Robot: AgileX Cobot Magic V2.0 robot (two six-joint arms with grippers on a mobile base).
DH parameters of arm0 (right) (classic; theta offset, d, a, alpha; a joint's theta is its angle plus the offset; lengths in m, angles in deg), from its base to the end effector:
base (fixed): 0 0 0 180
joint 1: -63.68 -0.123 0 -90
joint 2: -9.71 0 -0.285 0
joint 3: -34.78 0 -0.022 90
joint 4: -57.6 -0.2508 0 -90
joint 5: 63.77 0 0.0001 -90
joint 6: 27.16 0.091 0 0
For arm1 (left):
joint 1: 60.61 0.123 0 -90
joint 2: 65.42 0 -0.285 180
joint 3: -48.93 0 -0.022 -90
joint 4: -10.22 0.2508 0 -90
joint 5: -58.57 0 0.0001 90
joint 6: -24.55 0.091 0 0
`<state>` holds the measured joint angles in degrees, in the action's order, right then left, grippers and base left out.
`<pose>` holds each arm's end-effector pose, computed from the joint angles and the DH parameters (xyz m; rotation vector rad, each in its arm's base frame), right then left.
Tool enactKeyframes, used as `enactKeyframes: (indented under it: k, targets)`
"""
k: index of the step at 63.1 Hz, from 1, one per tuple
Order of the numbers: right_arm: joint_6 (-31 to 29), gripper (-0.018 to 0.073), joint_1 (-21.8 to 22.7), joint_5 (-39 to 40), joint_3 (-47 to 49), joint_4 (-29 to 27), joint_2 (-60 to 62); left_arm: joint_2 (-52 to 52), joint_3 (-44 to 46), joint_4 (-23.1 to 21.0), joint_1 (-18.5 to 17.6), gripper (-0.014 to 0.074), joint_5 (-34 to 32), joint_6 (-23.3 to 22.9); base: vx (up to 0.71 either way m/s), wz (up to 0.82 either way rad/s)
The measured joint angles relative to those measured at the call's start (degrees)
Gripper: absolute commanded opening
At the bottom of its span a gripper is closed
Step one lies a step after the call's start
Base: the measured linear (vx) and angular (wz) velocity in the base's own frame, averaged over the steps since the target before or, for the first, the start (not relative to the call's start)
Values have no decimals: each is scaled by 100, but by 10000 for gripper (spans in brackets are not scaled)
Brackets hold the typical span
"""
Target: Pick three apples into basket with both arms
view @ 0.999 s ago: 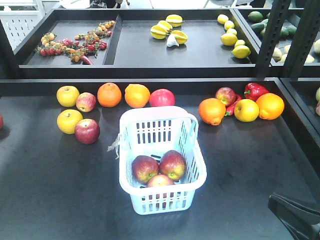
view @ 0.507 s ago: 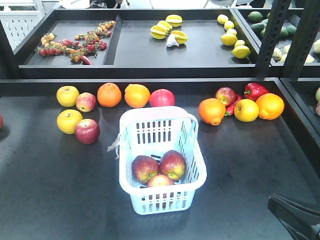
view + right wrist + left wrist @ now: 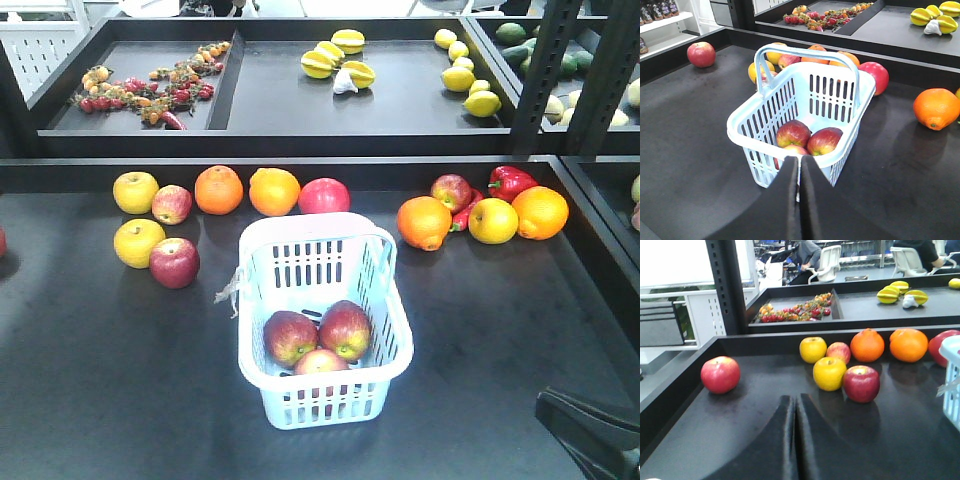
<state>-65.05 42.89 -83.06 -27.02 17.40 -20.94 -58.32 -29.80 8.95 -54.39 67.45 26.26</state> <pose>0.0783 0.0505 0.2529 -0.4766 1.8322 0.4582 0.0561 0.0058 0.1908 -0.0806 1.6517 0.0858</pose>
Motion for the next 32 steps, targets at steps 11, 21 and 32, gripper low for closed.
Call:
enactKeyframes:
  k: [11, 21, 32]
  targets:
    - [0, -4, 0, 0, 0, 0, 0, 0, 0, -307, 0, -8, -307, 325, 0, 0]
    - [0, -4, 0, -1, -11, 0, 0, 0, 0, -342, 0, -8, -319, 338, 0, 0]
    - [0, -4, 0, -1, -11, 0, 0, 0, 0, -343, 0, -8, -319, 347, 0, 0]
